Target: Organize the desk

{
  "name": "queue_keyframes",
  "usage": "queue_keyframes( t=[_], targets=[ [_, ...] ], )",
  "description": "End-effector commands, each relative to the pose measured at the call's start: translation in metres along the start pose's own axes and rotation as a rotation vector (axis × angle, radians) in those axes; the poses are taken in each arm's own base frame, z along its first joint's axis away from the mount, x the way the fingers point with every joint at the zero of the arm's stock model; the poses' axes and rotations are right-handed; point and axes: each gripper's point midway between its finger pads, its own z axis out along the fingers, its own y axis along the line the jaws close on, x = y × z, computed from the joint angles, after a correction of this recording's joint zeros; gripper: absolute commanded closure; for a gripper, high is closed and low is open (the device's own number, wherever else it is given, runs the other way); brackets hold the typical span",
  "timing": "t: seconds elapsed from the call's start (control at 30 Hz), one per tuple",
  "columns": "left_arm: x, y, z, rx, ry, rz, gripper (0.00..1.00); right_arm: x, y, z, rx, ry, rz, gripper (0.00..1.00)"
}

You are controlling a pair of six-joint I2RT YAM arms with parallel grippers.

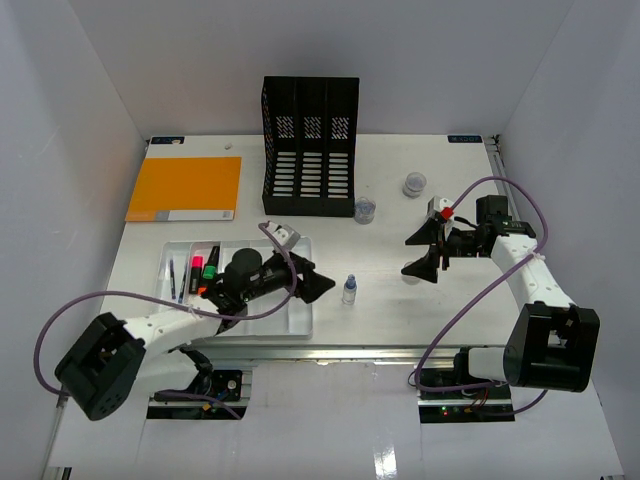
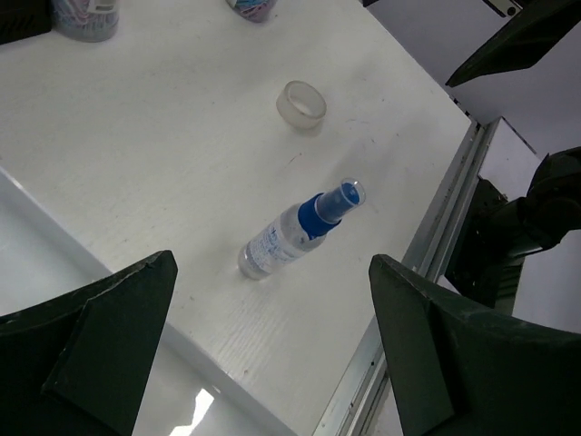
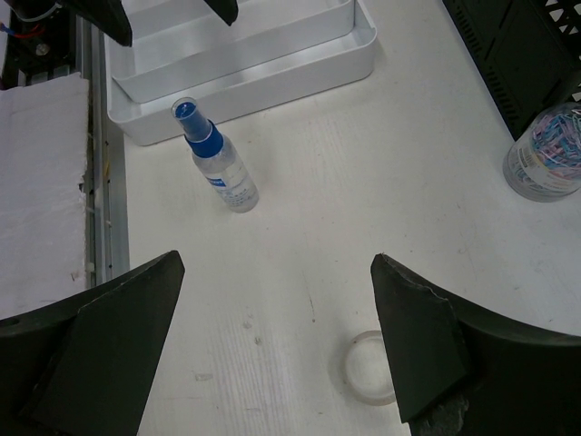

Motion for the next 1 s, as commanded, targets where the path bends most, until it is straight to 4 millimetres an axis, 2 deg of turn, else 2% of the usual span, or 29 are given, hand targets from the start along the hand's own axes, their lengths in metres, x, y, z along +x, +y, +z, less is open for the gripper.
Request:
queue_keyframes(
  t=[0.0,0.1,0.2,0.47,0.57,0.73,0.87,0.97],
  targets=[
    [-0.021,-0.007,0.031,-0.013,-0.121,0.189,0.02,-0.006,0.0,-0.002,-0.006,-0.026,-0.011,0.1],
    [-0.007,0.001,0.047,-0.049,-0.094,0.256,0.02,-0.005,-0.001,-0.002,-0.005,-0.026,-0.009,0.1],
    [0.005,-0.002,0.063,-0.034,-0.061,0.292,0.02,-0.005,-0.001,-0.002,-0.006,-0.026,-0.005,0.1],
    [0.03,-0.006,0.076,0.035,-0.03,0.309,0.02,-0.004,-0.002,-0.002,-0.007,-0.025,0.003,0.1],
    [0.032,-0.011,0.083,0.062,-0.033,0.311,0.03,-0.003,-0.003,-0.001,-0.006,-0.023,0.004,0.1],
    [0.042,-0.018,0.098,0.116,-0.005,0.307,0.08,-0.002,-0.004,-0.001,-0.006,-0.021,0.005,0.1],
    [0.045,-0.019,0.112,0.124,0.007,0.305,0.19,0.0,-0.005,-0.001,-0.005,-0.015,0.011,0.1],
    [0.044,-0.021,0.116,0.127,0.009,0.301,0.4,0.0,-0.005,-0.001,-0.005,-0.014,0.014,0.1]
  ],
)
